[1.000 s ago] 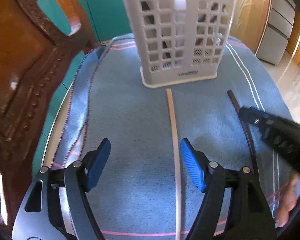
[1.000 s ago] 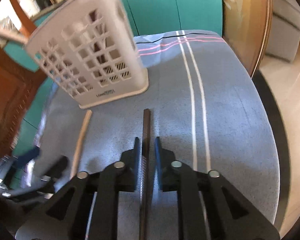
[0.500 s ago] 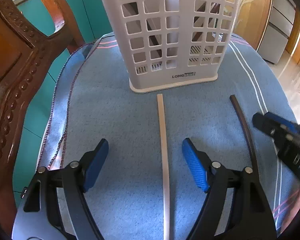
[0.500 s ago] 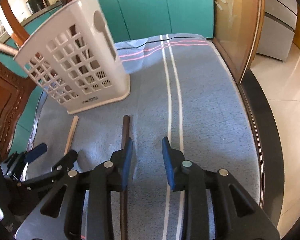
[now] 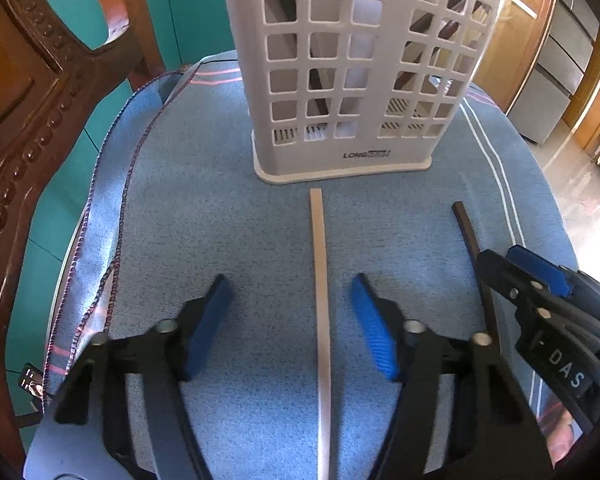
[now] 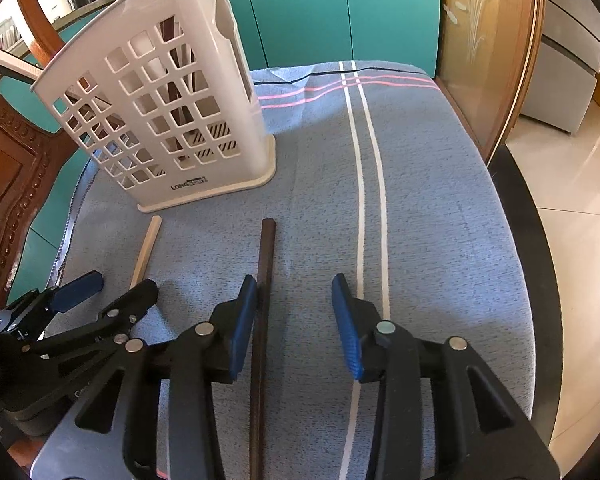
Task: Organize utensils
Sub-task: 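Open the right tool and realign both tools over the remaining chopsticks, then close the left tool on the light wooden chopstick while the right tool closes on the dark brown one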
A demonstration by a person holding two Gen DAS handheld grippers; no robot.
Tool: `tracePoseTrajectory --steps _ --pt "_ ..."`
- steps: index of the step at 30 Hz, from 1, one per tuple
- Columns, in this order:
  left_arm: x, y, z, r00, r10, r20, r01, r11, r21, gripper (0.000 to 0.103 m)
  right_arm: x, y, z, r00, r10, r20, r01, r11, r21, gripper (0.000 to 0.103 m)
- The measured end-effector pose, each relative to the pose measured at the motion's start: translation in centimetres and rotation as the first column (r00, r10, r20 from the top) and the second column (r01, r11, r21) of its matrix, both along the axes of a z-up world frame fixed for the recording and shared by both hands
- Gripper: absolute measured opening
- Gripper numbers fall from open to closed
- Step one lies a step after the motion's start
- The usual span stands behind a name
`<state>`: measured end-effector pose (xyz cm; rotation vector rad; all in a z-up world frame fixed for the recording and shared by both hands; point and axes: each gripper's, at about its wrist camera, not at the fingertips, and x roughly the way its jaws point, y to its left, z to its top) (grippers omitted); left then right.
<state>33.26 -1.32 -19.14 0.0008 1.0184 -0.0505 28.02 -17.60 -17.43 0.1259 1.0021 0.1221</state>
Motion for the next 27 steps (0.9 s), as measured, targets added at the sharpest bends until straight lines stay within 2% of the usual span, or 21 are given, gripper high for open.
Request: tracePoseTrajectory --steps 3,5,8,19,27 --pt "-0.4 0.1 0.4 1.000 0.000 0.007 0.000 1.000 0.000 0.038 0.0 0.0 0.0 1.000 0.002 0.001 -0.002 1.000 -0.002 0.039" --pt "-0.6 0.3 0.6 1.000 0.014 0.011 -0.014 1.000 0.001 0.017 0.1 0.0 0.0 1.000 0.001 0.003 -0.001 1.000 -0.004 0.040" --pt "-0.8 1.1 0.7 0.999 0.030 0.012 -0.030 1.000 0.000 0.008 0.0 0.0 0.0 1.000 0.002 0.005 -0.002 1.000 -0.011 0.040" --pt "-2.6 2.5 0.9 0.999 0.036 0.001 -0.036 0.999 0.012 0.007 -0.3 0.9 0.2 0.999 0.033 0.010 -0.033 0.999 -0.014 0.040" --pt "-2.4 1.4 0.9 0.999 0.031 0.031 -0.034 0.996 0.082 0.015 -0.6 2.4 0.0 0.997 0.073 0.028 -0.070 0.992 -0.107 0.046"
